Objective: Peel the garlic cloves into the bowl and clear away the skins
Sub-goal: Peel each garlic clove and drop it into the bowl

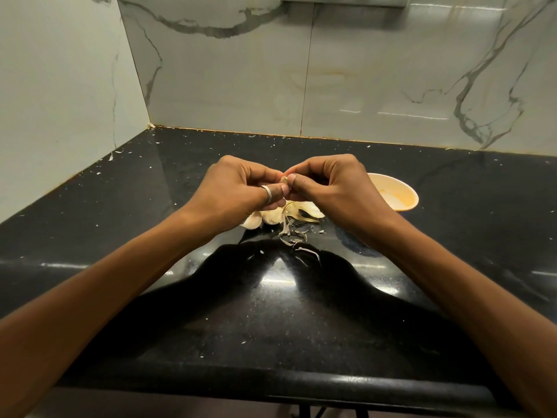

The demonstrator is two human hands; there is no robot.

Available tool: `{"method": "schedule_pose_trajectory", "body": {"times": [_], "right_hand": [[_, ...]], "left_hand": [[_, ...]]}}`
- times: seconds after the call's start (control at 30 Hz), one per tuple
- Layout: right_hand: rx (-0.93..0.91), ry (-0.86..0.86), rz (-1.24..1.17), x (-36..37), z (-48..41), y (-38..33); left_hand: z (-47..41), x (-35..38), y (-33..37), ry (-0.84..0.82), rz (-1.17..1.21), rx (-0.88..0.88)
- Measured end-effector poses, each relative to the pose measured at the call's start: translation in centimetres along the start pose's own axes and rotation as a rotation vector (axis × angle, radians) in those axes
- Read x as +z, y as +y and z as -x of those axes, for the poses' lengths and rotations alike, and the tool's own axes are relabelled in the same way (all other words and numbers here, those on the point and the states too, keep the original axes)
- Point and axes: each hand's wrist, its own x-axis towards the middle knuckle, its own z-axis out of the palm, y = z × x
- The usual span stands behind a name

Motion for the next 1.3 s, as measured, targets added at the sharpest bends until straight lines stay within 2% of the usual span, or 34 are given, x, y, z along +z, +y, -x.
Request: {"method": "schedule_pose_trajectory", "body": {"times": [0.4, 0.53, 1.13, 1.3], "right_hand": [[-0.148, 0.081, 0.217, 0.7, 0.3, -0.2], [-0.178, 0.108, 0.257, 1.2, 0.4, 0.1], [-0.170, 0.205, 0.230, 1.9, 0.7, -0.3], [-0.114, 0.164, 0.085, 1.3, 0.4, 0.1]], "left_hand": [[0.0, 0.4, -0.1, 0.042, 0.095, -0.060], [0.1, 0.7, -0.4, 0.058, 0.072, -0.030], [0.4, 1.4, -0.7, 0.158, -0.029, 0.078], [0.4, 1.3, -0.1, 0.145, 0.086, 0.065]]}}
